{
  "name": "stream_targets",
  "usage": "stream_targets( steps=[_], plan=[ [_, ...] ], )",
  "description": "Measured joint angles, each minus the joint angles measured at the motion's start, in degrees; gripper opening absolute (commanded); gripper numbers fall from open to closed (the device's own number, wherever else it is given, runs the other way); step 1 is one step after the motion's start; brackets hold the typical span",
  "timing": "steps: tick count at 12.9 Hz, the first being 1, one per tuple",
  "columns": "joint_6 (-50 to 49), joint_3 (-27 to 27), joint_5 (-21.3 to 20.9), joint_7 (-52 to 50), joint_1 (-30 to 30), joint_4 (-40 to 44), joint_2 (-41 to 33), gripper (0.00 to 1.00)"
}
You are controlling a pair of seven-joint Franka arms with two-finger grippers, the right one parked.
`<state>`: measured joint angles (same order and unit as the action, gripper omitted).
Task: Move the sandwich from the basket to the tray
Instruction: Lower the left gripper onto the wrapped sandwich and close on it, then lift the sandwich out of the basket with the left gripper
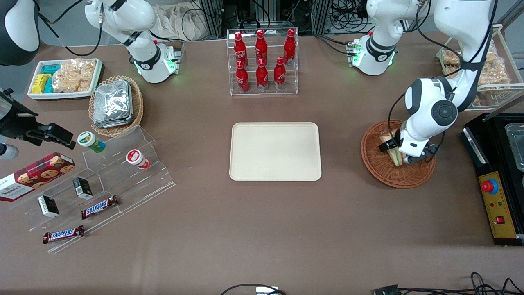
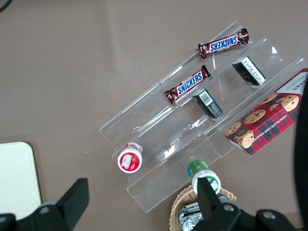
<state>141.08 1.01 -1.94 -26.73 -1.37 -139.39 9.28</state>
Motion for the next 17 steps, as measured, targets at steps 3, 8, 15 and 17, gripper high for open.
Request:
stream_targets(
  steps=[3,8,15,17],
  plan=[
    [0.31,0.02,0.00,0.00,-0.01,0.00,0.10,0.00],
    [0.21,0.02,-0.01,0.00,-0.01,0.13,-0.33,0.00],
    [-25.49,0.15,0.00,0.00,-0.03,11.30,-12.93,0.00],
    [-36.74,0.33,0.00,1.74,-0.87,21.05,-14.82,0.00]
  ],
)
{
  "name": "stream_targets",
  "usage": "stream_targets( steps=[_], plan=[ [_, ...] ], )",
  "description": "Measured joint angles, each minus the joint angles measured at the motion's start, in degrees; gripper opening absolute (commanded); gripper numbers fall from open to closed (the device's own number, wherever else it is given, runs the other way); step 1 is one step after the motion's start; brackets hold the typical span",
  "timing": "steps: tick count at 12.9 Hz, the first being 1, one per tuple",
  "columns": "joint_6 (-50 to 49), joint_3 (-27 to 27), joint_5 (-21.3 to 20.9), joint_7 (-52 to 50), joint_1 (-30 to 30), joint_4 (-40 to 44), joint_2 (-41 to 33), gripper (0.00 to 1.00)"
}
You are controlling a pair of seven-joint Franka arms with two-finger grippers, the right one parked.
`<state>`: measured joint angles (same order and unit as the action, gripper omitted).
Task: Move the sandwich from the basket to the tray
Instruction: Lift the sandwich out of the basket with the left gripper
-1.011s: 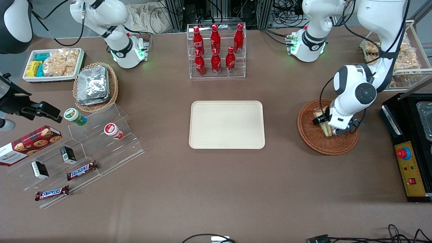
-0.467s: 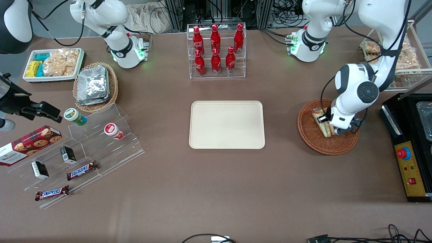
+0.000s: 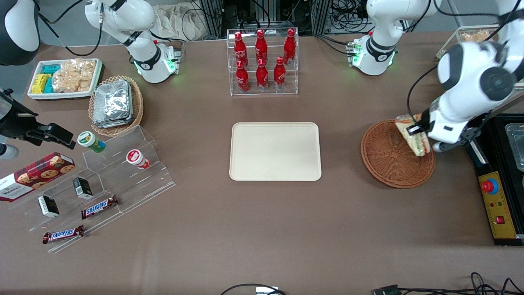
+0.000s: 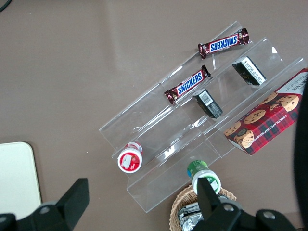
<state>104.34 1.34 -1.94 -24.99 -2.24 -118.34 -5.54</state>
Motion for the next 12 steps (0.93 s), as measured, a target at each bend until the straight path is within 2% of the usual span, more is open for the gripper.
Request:
stream_targets(
  steps=[3,6,10,12],
  plan=[
    [-12.53,1.48,2.04,2.77,-1.59,15.34,1.99,0.00],
    [-19.70,7.42,4.24,3.53,-1.79,25.59,7.37,0.00],
    [-19.37,21.15,4.76,0.81,-2.28,29.55,13.25,0.00],
    [-15.61,24.29,4.72,-2.35,-3.15,29.13,15.09,0.00]
  ],
)
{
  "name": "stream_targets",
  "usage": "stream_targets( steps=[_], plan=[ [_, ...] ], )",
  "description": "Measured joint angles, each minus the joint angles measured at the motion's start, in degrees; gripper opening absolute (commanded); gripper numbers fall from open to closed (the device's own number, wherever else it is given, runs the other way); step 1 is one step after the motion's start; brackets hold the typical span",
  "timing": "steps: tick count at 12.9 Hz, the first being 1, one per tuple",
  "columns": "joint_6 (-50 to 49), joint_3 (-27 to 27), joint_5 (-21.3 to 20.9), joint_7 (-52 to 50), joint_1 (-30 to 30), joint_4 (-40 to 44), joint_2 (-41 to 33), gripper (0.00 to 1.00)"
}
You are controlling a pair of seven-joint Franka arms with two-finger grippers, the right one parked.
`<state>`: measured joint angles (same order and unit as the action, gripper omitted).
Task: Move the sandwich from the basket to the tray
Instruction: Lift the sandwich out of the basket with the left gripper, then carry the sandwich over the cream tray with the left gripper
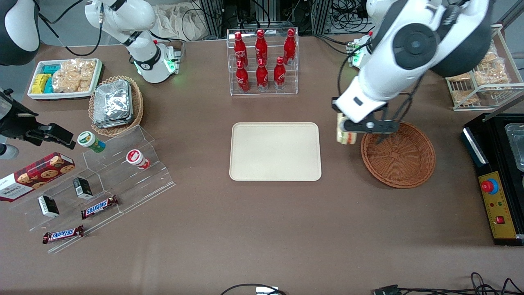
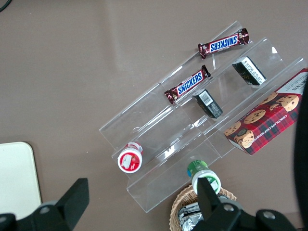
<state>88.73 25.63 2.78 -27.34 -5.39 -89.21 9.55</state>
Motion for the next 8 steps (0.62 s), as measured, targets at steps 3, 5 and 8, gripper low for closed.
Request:
stream_targets(
  steps=[3,5,8],
  plan=[
    [10.42,0.19,-0.04,-3.22,-0.45,-5.73,2.93,0.00],
    [18.41,0.41,-0.76,-7.27,-1.33,-9.16,7.20,0.00],
    [30.13,0.62,-6.46,-11.29,-3.74,-13.54,14.61,0.00]
  ],
)
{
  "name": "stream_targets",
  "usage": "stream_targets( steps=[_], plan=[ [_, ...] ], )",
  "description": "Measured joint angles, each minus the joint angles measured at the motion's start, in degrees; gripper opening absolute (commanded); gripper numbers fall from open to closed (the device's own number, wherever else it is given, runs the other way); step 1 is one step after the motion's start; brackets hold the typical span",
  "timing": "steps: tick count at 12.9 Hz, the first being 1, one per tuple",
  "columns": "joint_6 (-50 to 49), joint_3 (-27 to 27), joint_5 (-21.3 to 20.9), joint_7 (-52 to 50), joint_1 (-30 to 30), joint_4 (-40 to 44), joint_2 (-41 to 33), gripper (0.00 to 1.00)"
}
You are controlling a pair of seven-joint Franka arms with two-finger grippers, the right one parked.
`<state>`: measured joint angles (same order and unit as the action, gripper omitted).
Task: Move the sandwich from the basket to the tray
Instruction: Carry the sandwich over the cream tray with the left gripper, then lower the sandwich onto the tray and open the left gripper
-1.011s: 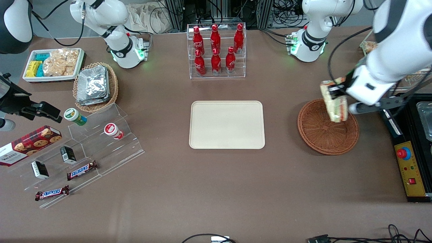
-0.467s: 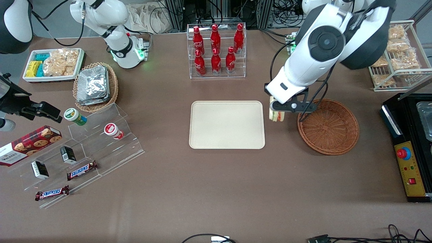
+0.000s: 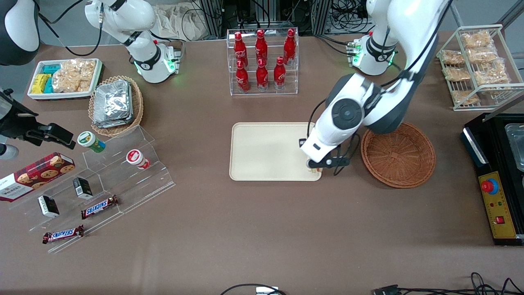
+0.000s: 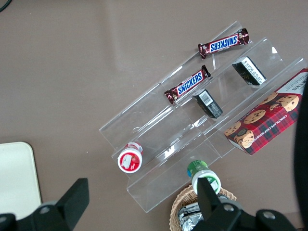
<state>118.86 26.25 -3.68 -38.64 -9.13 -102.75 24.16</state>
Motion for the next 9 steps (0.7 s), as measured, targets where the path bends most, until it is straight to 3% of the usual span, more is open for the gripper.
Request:
stream_targets(
  steps=[4,7,8,9],
  plan=[
    [11.16,0.03,-1.29,-0.58,-0.55,-4.65,5.95,0.00],
    [12.96,0.07,-1.35,-0.58,-0.60,-5.92,7.11,0.00],
    [12.96,0.08,-1.35,-0.60,-0.60,-5.98,7.10,0.35],
    [12.97,0.08,-1.36,-0.65,-0.60,-5.98,7.10,0.99]
  ],
)
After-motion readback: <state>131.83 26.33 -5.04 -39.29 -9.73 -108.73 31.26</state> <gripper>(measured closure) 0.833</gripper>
